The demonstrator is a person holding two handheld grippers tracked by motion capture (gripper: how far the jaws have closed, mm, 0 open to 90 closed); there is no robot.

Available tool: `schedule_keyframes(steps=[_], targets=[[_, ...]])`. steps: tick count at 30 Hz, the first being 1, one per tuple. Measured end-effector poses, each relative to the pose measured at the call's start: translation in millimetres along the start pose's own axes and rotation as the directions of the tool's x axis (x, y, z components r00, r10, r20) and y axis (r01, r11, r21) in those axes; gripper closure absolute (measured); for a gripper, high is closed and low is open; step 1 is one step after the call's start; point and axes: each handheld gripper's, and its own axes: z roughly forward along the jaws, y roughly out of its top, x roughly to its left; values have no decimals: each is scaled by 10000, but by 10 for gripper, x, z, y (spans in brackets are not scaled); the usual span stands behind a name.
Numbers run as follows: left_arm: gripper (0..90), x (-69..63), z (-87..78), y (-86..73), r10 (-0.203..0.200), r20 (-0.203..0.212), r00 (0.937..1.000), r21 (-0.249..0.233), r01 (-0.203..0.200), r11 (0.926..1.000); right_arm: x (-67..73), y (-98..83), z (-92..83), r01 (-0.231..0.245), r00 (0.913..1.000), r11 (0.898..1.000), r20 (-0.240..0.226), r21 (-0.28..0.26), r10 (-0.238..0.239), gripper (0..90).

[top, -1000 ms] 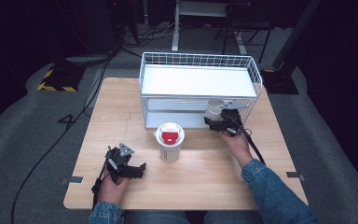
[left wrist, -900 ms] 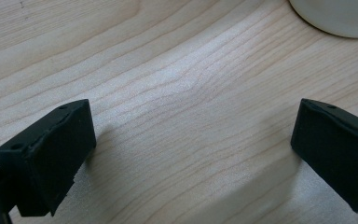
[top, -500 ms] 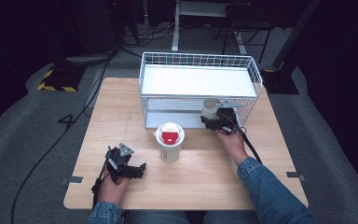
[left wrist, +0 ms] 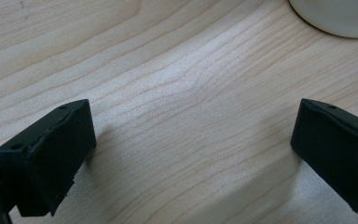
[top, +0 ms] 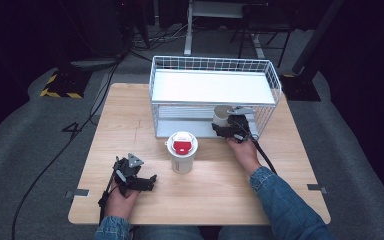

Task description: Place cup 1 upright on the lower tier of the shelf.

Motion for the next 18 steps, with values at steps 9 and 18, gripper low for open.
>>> schedule_keyframes(steps=[9, 18], targets=[[4, 0, 0, 0, -1, -1, 10000, -2, 1, 10000, -12, -16, 97, -227, 9997, 9997, -19, -5, 227, 224], [4, 0, 0, 0, 6, -4, 10000, -3, -6, 10000, -46, -26, 125, -412, 9990, 9992, -187, 22, 412, 183]])
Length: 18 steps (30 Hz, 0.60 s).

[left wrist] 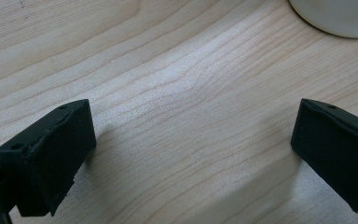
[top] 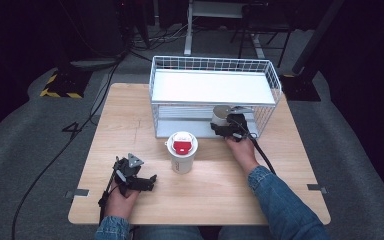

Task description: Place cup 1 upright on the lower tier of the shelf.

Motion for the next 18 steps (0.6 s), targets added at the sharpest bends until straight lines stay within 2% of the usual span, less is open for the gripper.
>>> schedule_keyframes(steps=[9, 18], targets=[[4, 0, 0, 0, -5, 1, 10000, -2, 5, 10000, -18, 4, -48, -275, 9995, 9996, 182, -85, 276, 128], [3, 1, 1, 1, -2, 26, 10000, 1, 2, 10000, -48, -23, -243, -200, 9997, 9996, 141, -222, 203, 102]])
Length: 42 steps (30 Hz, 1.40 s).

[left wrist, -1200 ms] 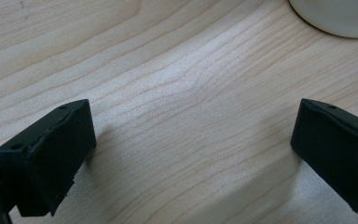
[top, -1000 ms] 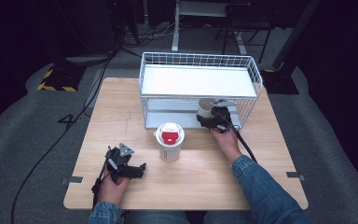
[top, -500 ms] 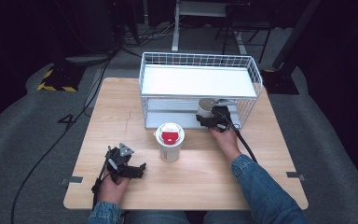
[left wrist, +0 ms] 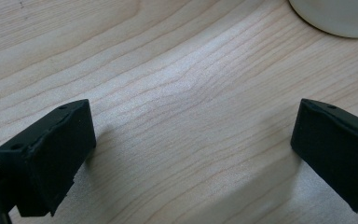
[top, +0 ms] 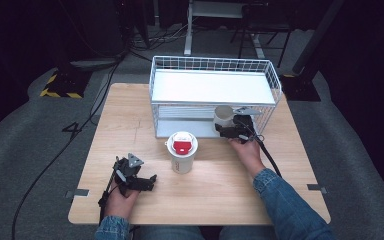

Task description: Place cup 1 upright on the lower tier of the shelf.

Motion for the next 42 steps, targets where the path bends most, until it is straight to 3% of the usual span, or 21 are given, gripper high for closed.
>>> schedule_keyframes(steps=[2, 6, 15, 25, 28, 42], targets=[[3, 1, 0, 1, 8, 6, 10000, 9, -8, 10000, -2, -5, -41, 52, 10000, 10000, 13, -32, -52, 96], [3, 0, 1, 1, 6, 1, 10000, -1, -6, 10000, 4, -27, -182, 66, 9998, 10000, -209, -50, -67, 0], [3, -1, 0, 1, 3, -2, 10000, 2, -3, 10000, -18, -78, -542, 170, 9986, 9995, -491, -251, -182, 0], [2, 3, 4, 7, 85, 41, 10000, 17, -85, 10000, 2, -106, -938, 652, 9947, 9974, -772, -295, -674, 0], [2, 0, 4, 9, 58, 53, 10000, 23, -59, 10000, 2, -143, -1055, 765, 9917, 9965, -1006, -338, -795, 0], [3, -2, 5, 7, 79, 50, 10000, 15, -79, 10000, -22, -382, -1465, 887, 9874, 9955, -1290, -320, -921, 0]])
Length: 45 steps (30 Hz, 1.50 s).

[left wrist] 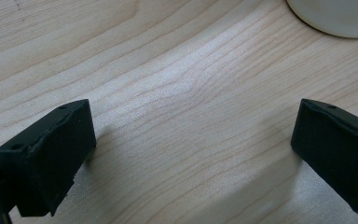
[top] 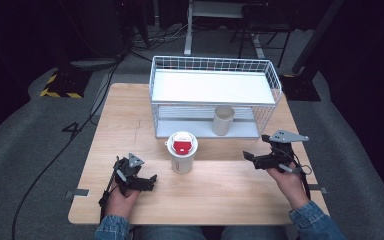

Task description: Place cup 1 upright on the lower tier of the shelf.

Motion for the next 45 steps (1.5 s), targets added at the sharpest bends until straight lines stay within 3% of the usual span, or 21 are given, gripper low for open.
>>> schedule_keyframes(steps=[11, 21, 28, 34, 40, 45], targets=[[3, -1, 0, 0, 0, 2, 10000, -2, 0, 10000, 1, -313, -261, -56, 9998, 9997, 189, 225, 51, 7], [3, -1, 0, 0, -2, 8, 10000, -1, 2, 10000, -57, -674, -380, -1038, 9946, 9945, 92, 140, 1037, 60], [3, -1, 0, 0, 0, 4, 10000, -2, 0, 10000, -87, -832, -380, -832, 9959, 9947, 396, 611, 809, 83], [3, -1, 0, 0, -5, 10, 10000, -2, 5, 10000, -32, -951, -322, -328, 9982, 9931, 542, 1128, 268, 89], [3, 1, -2, 1, 6, 24, 10000, 28, -6, 10000, 37, -1042, -241, 18, 9962, 9828, 857, 1847, -180, 89], [3, 0, 3, 3, -4, 33, 10000, -8, 4, 10000, 51, -1090, -182, -109, 9965, 9742, 833, 2256, -81, 89]])
